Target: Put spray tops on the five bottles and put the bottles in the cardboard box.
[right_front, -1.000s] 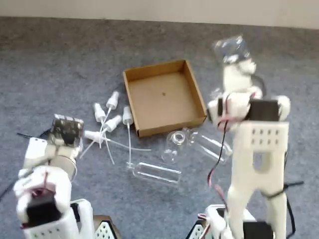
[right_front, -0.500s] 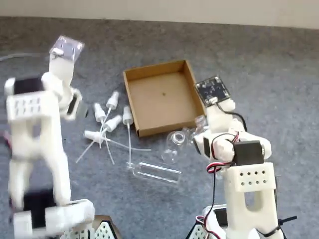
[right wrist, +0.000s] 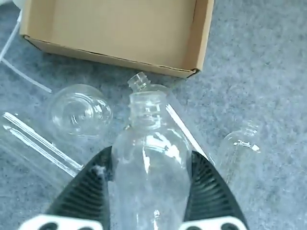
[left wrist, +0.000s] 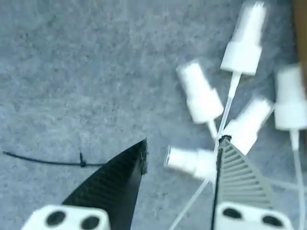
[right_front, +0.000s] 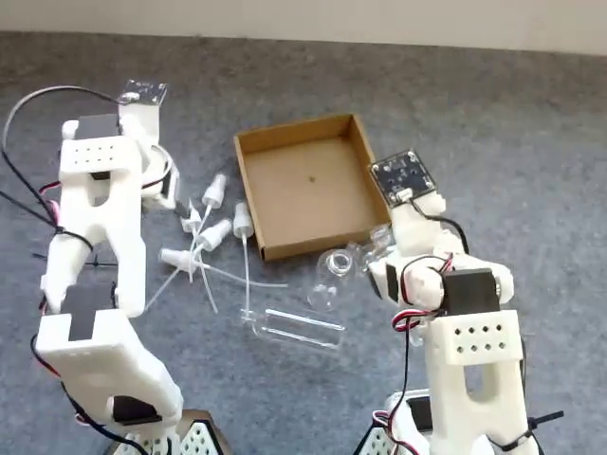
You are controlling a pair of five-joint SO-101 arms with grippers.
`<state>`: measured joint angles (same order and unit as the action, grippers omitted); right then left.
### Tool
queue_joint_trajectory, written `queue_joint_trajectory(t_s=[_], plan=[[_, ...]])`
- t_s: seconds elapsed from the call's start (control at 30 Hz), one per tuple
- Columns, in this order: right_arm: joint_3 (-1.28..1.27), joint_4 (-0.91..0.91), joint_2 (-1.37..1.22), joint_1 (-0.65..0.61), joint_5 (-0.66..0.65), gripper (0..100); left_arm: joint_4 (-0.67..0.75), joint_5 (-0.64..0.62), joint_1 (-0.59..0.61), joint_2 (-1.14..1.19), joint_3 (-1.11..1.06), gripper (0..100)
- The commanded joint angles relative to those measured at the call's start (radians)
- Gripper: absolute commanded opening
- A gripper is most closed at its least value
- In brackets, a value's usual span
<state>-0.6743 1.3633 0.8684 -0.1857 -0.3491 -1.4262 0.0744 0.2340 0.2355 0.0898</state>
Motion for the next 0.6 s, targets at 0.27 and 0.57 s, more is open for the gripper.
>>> queue_joint_trajectory(t_s=[0.27, 0.57], plan=[[0.008, -0.021, 0.019, -0.068, -0.006, 0.5, 0.207, -0.186, -0.027, 0.122, 0.016, 22], [0.008, -0.028, 0.019, -0.068, -0.009, 0.5, 0.222, -0.209, -0.027, 0.246, 0.015, 22]])
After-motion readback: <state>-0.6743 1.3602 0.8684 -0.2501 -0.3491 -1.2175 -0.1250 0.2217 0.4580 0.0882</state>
